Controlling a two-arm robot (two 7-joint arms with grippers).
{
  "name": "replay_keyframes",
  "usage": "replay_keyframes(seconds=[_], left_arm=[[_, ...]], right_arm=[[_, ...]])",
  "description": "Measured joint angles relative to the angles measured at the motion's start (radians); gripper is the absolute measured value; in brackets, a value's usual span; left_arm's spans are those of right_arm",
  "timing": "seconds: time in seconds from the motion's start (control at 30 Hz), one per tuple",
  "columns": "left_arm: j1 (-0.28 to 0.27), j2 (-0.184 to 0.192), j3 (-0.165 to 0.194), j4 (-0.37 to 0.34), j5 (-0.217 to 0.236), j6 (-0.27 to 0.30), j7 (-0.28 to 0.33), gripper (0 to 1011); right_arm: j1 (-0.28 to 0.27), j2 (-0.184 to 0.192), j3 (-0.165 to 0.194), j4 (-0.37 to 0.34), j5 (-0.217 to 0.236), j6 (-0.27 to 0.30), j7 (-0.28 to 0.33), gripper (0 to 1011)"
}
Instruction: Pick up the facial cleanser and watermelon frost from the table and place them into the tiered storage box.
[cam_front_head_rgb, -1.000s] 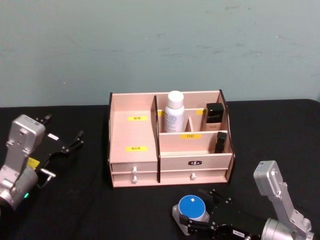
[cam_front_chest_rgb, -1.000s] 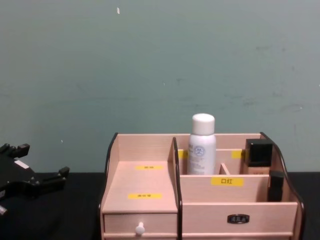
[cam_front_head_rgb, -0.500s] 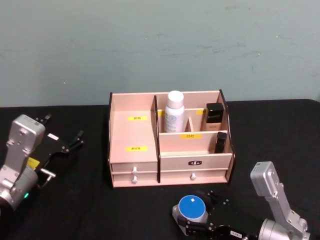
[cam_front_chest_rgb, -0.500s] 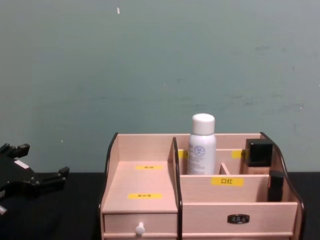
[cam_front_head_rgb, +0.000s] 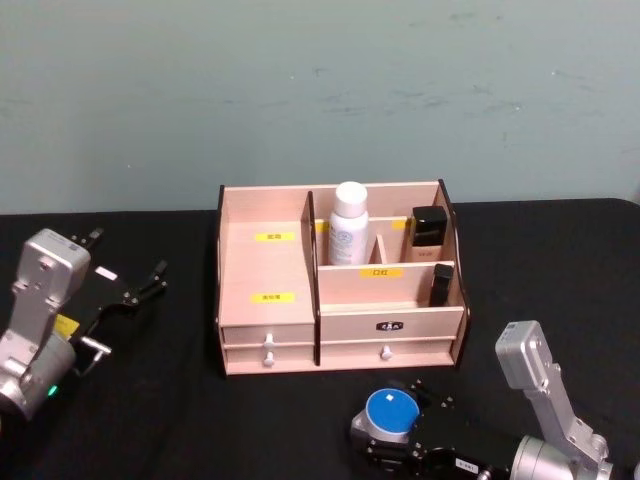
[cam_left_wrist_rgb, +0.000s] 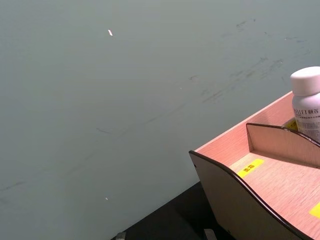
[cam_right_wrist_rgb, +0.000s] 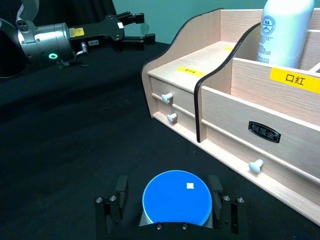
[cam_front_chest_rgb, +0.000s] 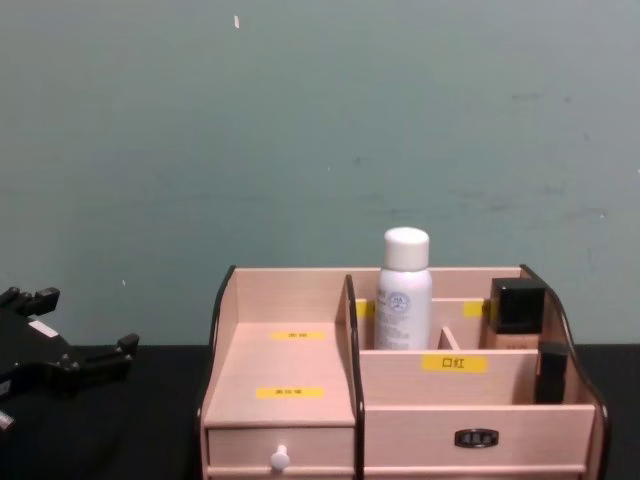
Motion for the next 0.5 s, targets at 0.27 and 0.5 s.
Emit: replay_keyframes(seconds=[0.27,0.5], left_arm=[[0.000,0.000,0.000,0.000,0.000,0.000,0.000,1010],[0.000,0.000,0.000,0.000,0.000,0.000,0.000,1010]], right_arm=[[0.005,-0.004,-0.004,0.011,0.000,0.005,-0.001,1000],[0.007,-0.008,-0.007,0.023,-0.002,0.010,-0.002,1000]])
